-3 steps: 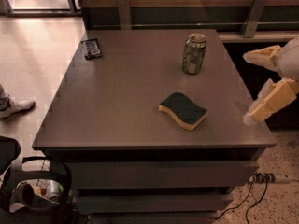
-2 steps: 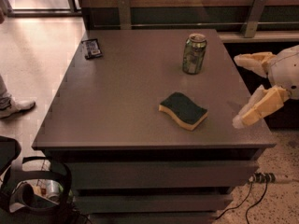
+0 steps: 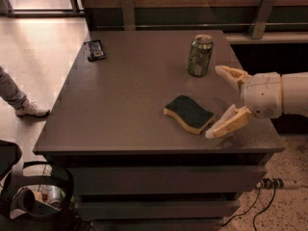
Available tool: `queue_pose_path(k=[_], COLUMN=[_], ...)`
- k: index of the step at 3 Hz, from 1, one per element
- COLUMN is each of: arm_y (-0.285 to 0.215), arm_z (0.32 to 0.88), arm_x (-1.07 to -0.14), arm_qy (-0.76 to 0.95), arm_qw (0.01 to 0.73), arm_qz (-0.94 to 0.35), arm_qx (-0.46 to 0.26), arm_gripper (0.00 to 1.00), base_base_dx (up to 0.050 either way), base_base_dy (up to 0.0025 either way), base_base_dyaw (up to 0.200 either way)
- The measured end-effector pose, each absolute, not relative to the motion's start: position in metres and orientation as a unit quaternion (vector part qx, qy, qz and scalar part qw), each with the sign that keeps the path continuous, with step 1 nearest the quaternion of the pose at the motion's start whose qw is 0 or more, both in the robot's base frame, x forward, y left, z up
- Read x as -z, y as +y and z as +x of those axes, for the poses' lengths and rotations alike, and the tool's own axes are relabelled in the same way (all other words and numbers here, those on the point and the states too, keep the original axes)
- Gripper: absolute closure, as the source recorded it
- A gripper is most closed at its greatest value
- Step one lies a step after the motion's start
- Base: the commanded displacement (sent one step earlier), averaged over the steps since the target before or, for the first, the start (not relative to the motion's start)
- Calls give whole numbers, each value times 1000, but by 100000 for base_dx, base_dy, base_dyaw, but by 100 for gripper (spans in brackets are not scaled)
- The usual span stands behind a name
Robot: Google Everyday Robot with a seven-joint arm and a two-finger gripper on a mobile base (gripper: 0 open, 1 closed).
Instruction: Move sponge near rxbar blueberry
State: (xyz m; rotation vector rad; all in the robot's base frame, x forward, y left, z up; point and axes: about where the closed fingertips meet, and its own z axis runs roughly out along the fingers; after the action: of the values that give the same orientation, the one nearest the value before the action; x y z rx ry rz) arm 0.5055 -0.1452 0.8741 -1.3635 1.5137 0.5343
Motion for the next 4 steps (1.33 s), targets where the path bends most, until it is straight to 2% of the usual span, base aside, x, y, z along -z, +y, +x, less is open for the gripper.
queue_pose_path(k=[4], arm_y=[-130], arm_z=[506], arm_x=[-834], arm_qy=[619], arm_qw=[513], arm_qz=[-543], arm_qx=[-241], arm_gripper=[0], base_base_dx=[0], base_base_dy=[0], base_base_dyaw=[0])
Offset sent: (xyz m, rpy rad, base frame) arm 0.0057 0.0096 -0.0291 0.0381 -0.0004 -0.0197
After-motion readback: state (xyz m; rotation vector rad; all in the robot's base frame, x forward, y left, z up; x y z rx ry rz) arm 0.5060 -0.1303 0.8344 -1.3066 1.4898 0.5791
